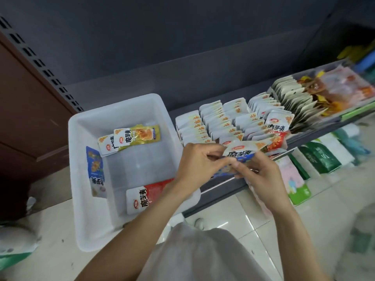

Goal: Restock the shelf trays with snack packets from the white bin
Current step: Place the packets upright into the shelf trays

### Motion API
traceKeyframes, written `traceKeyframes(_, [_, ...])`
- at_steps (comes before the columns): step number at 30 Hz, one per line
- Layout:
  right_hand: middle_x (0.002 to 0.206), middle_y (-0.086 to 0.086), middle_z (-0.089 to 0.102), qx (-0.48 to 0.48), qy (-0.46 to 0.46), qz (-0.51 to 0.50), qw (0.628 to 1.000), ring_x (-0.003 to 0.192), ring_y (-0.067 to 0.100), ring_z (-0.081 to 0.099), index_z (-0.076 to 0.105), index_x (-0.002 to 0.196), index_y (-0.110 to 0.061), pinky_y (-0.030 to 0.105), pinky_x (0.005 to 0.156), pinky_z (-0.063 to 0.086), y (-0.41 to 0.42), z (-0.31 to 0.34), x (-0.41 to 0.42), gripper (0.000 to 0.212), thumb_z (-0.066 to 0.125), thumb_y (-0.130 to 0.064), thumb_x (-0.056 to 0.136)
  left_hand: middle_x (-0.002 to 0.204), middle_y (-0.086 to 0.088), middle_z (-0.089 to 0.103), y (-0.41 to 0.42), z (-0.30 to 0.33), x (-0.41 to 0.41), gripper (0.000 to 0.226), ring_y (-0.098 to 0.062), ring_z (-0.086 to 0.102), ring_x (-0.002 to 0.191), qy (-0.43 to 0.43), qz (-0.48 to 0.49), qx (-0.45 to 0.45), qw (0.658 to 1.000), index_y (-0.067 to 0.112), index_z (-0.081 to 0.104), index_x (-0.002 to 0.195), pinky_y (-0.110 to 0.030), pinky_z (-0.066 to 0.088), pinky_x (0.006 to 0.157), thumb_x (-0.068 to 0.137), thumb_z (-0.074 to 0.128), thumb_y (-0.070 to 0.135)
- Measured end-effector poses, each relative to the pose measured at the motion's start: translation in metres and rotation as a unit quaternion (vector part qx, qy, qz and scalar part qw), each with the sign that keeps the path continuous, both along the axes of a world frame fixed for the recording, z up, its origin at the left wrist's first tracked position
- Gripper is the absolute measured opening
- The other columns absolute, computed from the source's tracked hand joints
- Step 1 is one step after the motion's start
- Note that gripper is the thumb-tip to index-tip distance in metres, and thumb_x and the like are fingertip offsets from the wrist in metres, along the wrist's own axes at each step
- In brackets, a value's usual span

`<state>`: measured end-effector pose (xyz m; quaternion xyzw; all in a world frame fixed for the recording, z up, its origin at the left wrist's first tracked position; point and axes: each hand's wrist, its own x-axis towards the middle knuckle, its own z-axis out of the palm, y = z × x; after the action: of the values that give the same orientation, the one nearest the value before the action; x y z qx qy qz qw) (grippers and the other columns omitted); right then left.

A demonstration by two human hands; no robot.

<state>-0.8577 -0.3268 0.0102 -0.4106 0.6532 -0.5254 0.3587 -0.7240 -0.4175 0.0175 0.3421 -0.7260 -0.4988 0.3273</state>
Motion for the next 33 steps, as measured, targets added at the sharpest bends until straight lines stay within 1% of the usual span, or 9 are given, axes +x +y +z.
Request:
traceKeyframes(3, [0.087,-0.007,0.073,0.017,-0.015,0.02,1.0,0.075,0.012,0.069,0.062,0.101,-0.02,0.018,0.066,0.053,-0.005,-0.02,-0.002,0.021,0.065,-0.007,0.085,0.091,0.001,0.073,-0.006,-0.021,0.01,0.03,-0.005,0.063,0.085,-0.073,-0.009,-0.096,0.993,0.013,0.074,0.098,-0.023,0.052,0.072,0.073,0.076,0.03])
traceKeyframes(6, [0.089,-0.004,0.073,0.012,-0.063,0.014,0.998,0.08,0.013,0.07,0.061,0.099,-0.019,0.02,0.069,0.054,-0.012,-0.034,-0.002,0.021,0.063,-0.003,0.087,0.095,0.007,0.07,-0.019,-0.035,0.028,0.03,-0.007,0.052,0.092,-0.136,0.007,-0.214,0.967,0.021,0.072,0.101,-0.016,0.04,0.079,0.075,0.072,0.035])
traceKeyframes(9, [0.095,0.002,0.073,0.011,-0.086,0.031,0.996,0.087,0.019,0.07,0.061,0.103,-0.017,0.026,0.076,0.056,-0.017,-0.045,0.0,0.021,0.062,-0.005,0.086,0.092,0.007,0.069,-0.028,-0.041,0.041,0.023,-0.009,0.048,0.09,-0.185,0.018,-0.263,0.947,0.023,0.073,0.095,-0.014,0.034,0.077,0.074,0.072,0.033])
traceKeyframes(11, [0.098,0.005,0.073,0.023,-0.089,0.051,0.994,0.09,0.02,0.07,0.06,0.106,-0.016,0.027,0.079,0.056,-0.019,-0.053,0.003,0.022,0.063,-0.007,0.086,0.093,0.007,0.068,-0.029,-0.043,0.044,0.022,-0.01,0.049,0.09,-0.211,0.018,-0.271,0.939,0.024,0.073,0.096,-0.015,0.034,0.076,0.075,0.073,0.032])
traceKeyframes(17, [0.091,-0.006,0.072,0.067,-0.017,0.032,0.997,0.083,0.005,0.069,0.058,0.1,-0.027,0.014,0.07,0.051,-0.017,-0.064,0.001,0.018,0.064,-0.014,0.088,0.092,0.004,0.066,-0.03,-0.04,0.037,0.02,-0.017,0.057,0.087,-0.239,0.023,-0.269,0.933,0.021,0.069,0.092,-0.024,0.043,0.073,0.074,0.077,0.023])
traceKeyframes(20, [0.093,-0.009,0.069,0.081,0.078,0.046,0.993,0.084,0.001,0.067,0.058,0.093,-0.023,0.013,0.066,0.051,-0.02,-0.062,0.001,0.009,0.065,-0.02,0.088,0.091,0.003,0.066,-0.03,-0.039,0.037,0.017,-0.016,0.057,0.086,-0.237,0.021,-0.268,0.934,0.019,0.069,0.09,-0.026,0.044,0.069,0.075,0.077,0.022])
traceKeyframes(26, [0.113,0.002,0.055,0.027,0.307,0.087,0.947,0.085,0.007,0.056,0.063,0.102,-0.002,0.018,0.072,0.05,-0.023,-0.063,0.005,0.022,0.068,-0.016,0.086,0.088,0.004,0.065,-0.032,-0.041,0.039,0.01,-0.015,0.054,0.087,-0.229,0.018,-0.257,0.939,0.02,0.068,0.085,-0.024,0.041,0.068,0.078,0.075,0.021])
traceKeyframes(28, [0.114,0.003,0.054,0.029,0.32,0.087,0.943,0.084,0.007,0.055,0.063,0.104,-0.002,0.021,0.075,0.048,-0.026,-0.067,0.008,0.023,0.068,-0.014,0.086,0.09,0.004,0.066,-0.034,-0.043,0.039,0.011,-0.014,0.053,0.087,-0.227,0.018,-0.247,0.942,0.02,0.069,0.087,-0.024,0.04,0.068,0.078,0.074,0.019])
traceKeyframes(33, [0.112,-0.001,0.054,0.063,0.274,0.057,0.958,0.089,0.002,0.054,0.061,0.115,-0.003,0.004,0.072,0.045,-0.034,-0.081,0.014,0.032,0.068,-0.015,0.086,0.09,0.004,0.067,-0.041,-0.047,0.042,0.014,-0.015,0.055,0.088,-0.219,0.022,-0.206,0.953,0.02,0.071,0.09,-0.028,0.043,0.069,0.079,0.071,0.011])
